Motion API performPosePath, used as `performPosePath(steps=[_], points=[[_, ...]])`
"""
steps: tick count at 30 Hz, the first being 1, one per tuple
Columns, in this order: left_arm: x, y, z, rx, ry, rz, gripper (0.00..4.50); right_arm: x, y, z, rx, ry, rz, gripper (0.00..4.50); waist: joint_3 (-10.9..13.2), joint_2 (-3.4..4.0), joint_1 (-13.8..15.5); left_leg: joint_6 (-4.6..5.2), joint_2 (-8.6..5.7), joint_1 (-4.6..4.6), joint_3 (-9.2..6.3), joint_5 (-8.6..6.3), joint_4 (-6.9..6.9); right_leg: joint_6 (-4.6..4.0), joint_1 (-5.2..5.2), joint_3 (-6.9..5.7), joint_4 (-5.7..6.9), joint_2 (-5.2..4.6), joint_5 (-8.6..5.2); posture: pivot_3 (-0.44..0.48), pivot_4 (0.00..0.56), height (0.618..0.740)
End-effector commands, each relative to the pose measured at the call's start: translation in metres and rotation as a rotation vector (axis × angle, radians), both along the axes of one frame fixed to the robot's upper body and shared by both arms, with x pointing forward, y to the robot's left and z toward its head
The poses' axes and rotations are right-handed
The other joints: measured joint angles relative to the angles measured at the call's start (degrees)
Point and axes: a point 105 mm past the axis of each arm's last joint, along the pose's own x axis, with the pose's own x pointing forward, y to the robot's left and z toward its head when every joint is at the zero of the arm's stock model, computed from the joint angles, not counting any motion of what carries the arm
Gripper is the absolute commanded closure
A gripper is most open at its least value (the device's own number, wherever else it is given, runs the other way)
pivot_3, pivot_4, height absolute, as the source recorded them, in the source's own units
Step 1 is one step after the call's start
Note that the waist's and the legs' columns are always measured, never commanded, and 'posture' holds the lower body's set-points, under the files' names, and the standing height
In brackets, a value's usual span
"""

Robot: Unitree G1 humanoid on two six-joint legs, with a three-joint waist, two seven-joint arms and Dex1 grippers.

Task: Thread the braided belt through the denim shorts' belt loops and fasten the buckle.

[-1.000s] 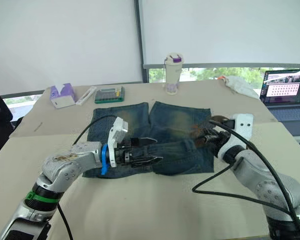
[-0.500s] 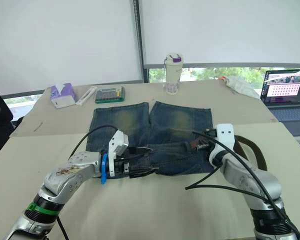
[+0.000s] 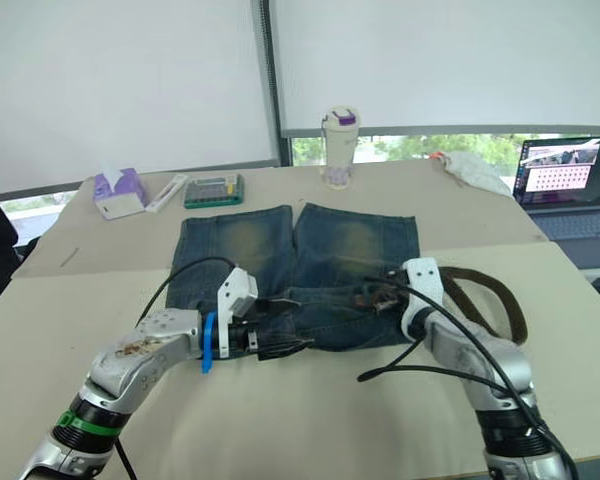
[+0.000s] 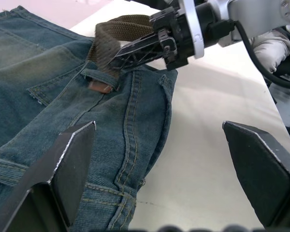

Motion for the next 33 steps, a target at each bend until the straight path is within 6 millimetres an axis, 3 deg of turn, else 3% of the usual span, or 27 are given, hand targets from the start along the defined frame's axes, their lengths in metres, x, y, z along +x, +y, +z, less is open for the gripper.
performPosePath(steps=[1,5,7,13,19,26,33], points=[[0.002,0.002,0.003,-0.019,0.003,0.022,0.04,0.0,0.029,0.003,0.211,0.002,0.058,4.5,0.0,0.01,-0.3,0.0,0.02,0.01,-0.01,0.0,0.0,0.0,0.0,0.0,0.02,0.02,0.0,0.0,0.15,0.74],[0.005,0.006,0.001,-0.034,0.041,0.061,0.04,-0.002,0.041,0.009,0.335,0.001,0.075,4.5,0.0,0.04,-0.6,0.02,0.04,-0.03,-0.02,-0.01,0.0,-0.01,-0.17,0.05,0.2,0.03,0.0,0.0,0.15,0.74],[0.007,0.008,0.0,-0.053,0.09,0.089,0.04,-0.003,0.046,0.021,0.474,-0.022,0.072,4.5,0.0,0.06,-0.6,0.01,-0.02,-0.08,-0.03,-0.01,0.0,-0.02,-0.31,0.07,0.28,-0.01,0.01,0.0,0.15,0.74],[0.017,0.013,0.008,-0.245,0.362,0.178,0.04,-0.011,0.053,0.047,0.709,-0.07,0.115,4.5,0.0,0.08,-0.7,0.01,-0.04,-0.21,-0.04,-0.01,0.0,-0.08,-0.6,0.1,0.4,-0.03,0.05,0.0,0.15,0.74],[0.024,0.007,0.016,-0.367,0.547,0.212,0.04,-0.023,0.062,0.061,0.76,-0.089,0.185,4.5,-0.1,0.09,-0.7,0.0,-0.08,-0.21,-0.03,0.0,0.01,-0.08,-0.6,0.09,0.41,-0.04,0.05,0.0,0.15,0.74],[0.034,-0.002,0.019,-0.437,0.625,0.239,0.04,-0.034,0.068,0.067,0.751,-0.104,0.23,4.5,-0.1,0.09,-0.6,-0.29,-0.11,-0.22,0.0,0.17,0.02,-0.07,-0.6,0.1,0.41,-0.06,0.05,0.0,0.15,0.74],[0.039,-0.007,0.024,-0.488,0.679,0.23,2.24,-0.041,0.073,0.068,0.72,-0.105,0.257,4.5,-0.1,0.1,-0.6,-0.36,-0.11,-0.23,0.02,0.21,0.02,-0.07,-0.58,0.1,0.4,-0.06,0.06,0.0,0.15,0.74]])
